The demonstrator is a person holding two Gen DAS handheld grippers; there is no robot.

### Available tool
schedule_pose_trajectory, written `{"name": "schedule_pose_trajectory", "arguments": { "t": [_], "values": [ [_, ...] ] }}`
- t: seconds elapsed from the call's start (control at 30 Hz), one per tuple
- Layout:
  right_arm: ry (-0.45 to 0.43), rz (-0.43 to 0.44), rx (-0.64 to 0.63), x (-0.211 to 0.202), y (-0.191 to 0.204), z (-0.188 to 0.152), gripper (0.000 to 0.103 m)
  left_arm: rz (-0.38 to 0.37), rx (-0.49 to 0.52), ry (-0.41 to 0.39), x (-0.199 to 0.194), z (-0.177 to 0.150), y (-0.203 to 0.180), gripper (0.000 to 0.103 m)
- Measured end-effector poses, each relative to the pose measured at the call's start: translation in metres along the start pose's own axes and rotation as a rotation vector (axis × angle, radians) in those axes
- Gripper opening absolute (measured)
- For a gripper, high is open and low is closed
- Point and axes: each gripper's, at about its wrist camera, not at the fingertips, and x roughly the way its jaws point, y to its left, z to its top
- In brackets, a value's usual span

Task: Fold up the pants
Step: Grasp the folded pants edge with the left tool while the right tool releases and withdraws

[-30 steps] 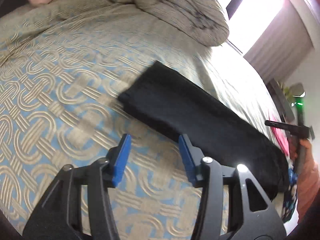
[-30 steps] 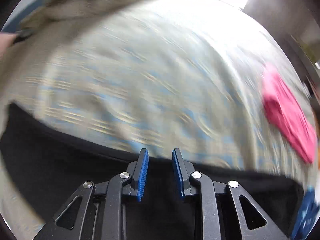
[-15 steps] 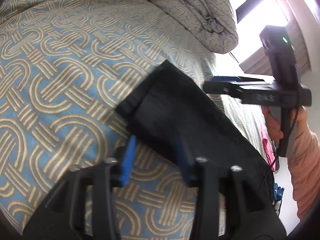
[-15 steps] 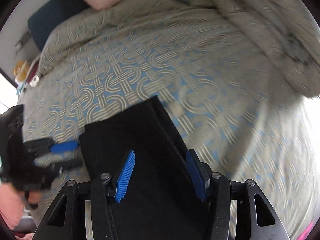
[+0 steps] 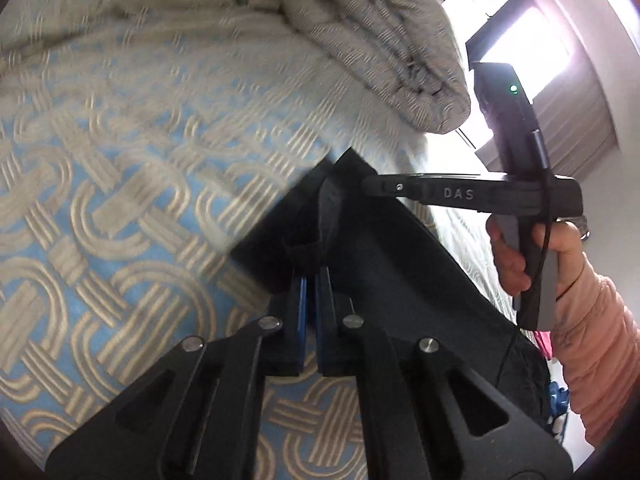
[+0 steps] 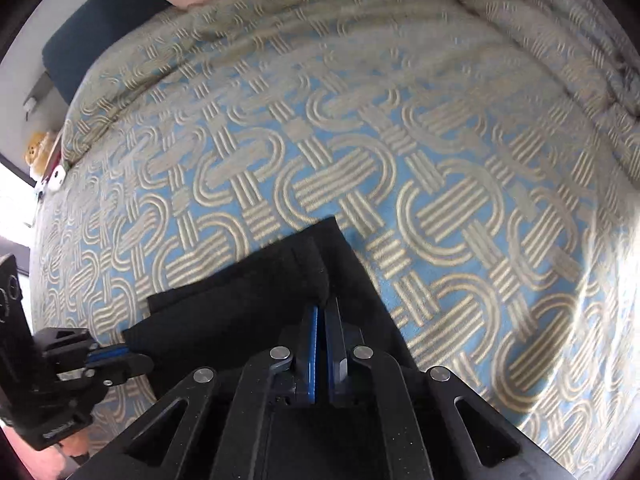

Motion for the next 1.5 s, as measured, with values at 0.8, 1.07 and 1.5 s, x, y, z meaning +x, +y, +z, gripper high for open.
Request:
{"name": "schedule_pose_trajectory", "arguments": {
  "t": [0.8,1.07,1.5],
  "values": [
    [-0.058,-0.149,0.112,-0.065,-0.008,-0.082,0.064,0.138,0.035,0.147,0.026,0.01,0.009,0.06],
    [-0.028,-0.111,0.486,-0.128,-0.052,-0.248,0.064,0.17,-0.006,0.152,0.052,0.023,0.004,0.01],
    [-0.129,0.295,0.659,-0.221,-0.019,-0.42,0.067,0.253,0.058,0.152,0.053,0.028,-0.013,0.01]
  ]
}}
